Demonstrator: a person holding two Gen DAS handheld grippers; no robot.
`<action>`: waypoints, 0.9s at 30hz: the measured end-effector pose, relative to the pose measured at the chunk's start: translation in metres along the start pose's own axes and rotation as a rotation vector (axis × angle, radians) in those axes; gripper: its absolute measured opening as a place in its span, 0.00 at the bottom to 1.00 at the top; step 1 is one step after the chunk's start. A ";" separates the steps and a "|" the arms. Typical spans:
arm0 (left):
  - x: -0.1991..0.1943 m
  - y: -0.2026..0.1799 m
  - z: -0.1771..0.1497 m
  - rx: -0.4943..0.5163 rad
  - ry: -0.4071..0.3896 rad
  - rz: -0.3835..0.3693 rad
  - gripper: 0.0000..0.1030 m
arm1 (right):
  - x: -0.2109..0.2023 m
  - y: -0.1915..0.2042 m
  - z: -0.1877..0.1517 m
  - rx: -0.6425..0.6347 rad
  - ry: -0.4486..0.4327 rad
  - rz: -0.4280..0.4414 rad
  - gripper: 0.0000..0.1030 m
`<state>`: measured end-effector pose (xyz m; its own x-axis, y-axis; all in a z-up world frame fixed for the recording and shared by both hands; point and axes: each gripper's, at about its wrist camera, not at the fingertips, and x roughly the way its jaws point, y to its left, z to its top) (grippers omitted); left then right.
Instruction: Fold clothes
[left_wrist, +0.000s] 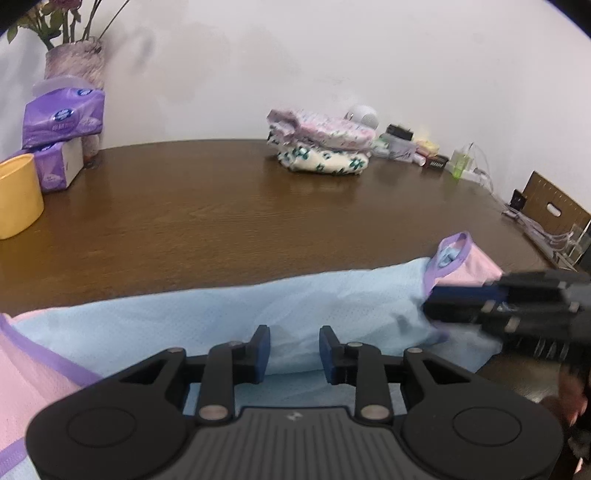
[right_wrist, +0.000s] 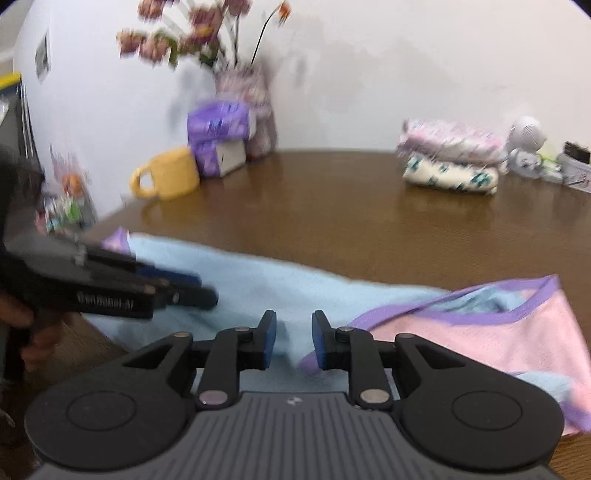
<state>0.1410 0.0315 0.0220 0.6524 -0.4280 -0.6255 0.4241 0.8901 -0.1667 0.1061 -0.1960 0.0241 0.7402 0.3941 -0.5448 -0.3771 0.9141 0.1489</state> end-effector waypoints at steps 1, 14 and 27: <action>-0.001 -0.004 0.003 0.004 -0.008 -0.011 0.31 | -0.010 -0.010 0.005 0.006 -0.020 -0.018 0.20; 0.053 -0.099 0.055 0.096 0.046 -0.168 0.38 | -0.006 -0.156 0.049 -0.024 0.170 -0.224 0.27; 0.108 -0.116 0.063 0.107 0.140 -0.161 0.17 | 0.042 -0.202 0.058 0.044 0.379 0.033 0.26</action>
<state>0.2021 -0.1276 0.0217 0.4803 -0.5308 -0.6982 0.5849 0.7871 -0.1960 0.2454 -0.3588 0.0188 0.4667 0.3673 -0.8045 -0.3670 0.9081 0.2017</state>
